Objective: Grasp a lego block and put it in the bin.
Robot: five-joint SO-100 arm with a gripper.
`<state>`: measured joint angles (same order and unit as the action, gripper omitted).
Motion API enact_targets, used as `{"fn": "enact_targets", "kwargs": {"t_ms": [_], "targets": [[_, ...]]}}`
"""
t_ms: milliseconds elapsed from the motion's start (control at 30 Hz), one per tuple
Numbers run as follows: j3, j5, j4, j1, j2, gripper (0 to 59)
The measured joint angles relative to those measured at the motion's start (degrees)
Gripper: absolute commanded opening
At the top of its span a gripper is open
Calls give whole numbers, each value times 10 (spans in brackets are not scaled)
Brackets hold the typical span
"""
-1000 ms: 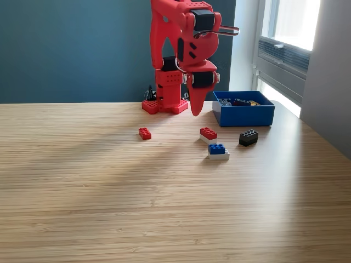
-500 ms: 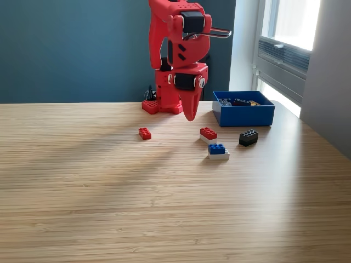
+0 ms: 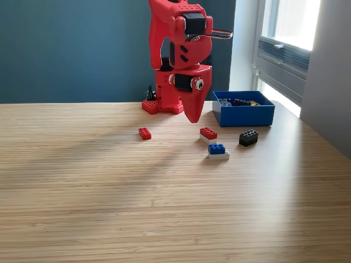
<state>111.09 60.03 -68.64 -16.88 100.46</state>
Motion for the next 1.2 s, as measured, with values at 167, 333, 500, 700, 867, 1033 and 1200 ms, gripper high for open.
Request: {"fn": "enact_targets", "kwargs": {"t_ms": [167, 333, 500, 700, 867, 1033, 1200], "targets": [[-4, 17, 0, -58, 0, 137], [-29, 30, 0, -94, 0, 155], [-49, 42, 0, -106, 0, 166], [-59, 44, 0, -93, -47, 179], [-91, 43, -21, -77, -112, 183], [-134, 43, -53, -77, -172, 187], [-141, 43, -57, -67, -212, 180]]}}
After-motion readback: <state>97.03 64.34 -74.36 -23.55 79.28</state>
